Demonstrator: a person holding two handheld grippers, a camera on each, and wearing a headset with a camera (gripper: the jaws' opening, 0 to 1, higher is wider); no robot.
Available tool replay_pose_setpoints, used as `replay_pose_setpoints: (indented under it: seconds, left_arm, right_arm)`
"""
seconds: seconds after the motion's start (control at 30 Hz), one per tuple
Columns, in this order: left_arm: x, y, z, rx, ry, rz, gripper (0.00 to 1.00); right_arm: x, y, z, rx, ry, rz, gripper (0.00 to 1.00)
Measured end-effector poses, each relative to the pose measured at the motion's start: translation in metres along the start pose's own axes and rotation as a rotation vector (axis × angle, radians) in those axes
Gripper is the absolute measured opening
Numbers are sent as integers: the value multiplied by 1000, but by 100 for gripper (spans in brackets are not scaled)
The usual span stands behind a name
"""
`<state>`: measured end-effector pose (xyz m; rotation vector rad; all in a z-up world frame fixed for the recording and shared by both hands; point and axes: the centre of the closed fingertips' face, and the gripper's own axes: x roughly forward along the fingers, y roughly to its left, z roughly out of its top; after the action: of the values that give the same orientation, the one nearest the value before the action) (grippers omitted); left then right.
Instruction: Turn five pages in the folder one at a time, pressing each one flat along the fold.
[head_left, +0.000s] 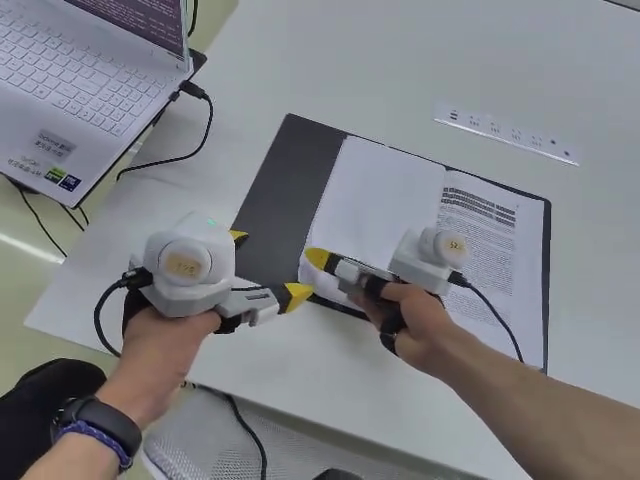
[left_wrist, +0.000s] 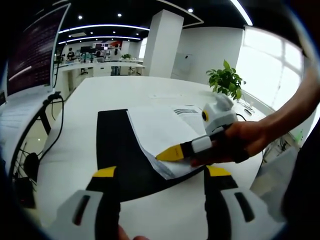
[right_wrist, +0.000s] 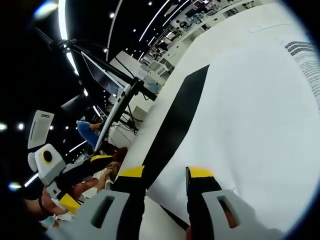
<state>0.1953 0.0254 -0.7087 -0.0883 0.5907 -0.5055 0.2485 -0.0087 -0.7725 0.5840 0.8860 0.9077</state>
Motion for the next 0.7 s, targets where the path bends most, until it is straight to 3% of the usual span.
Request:
replay_pose_setpoints:
  seconds: [0.27,0.5,0.7]
  left_arm:
    - [4,-5,-1,8,8,-18,67]
    - [9,-8,3,13,4,-28,64]
    - [13,-12,4,23,4,-44,61]
  right_arm:
    - [-4,5,-3,1,5,30,38]
    - [-23,17,-1,-10,-34,69,41]
    - [-45,14,6,-13,-81,57,41]
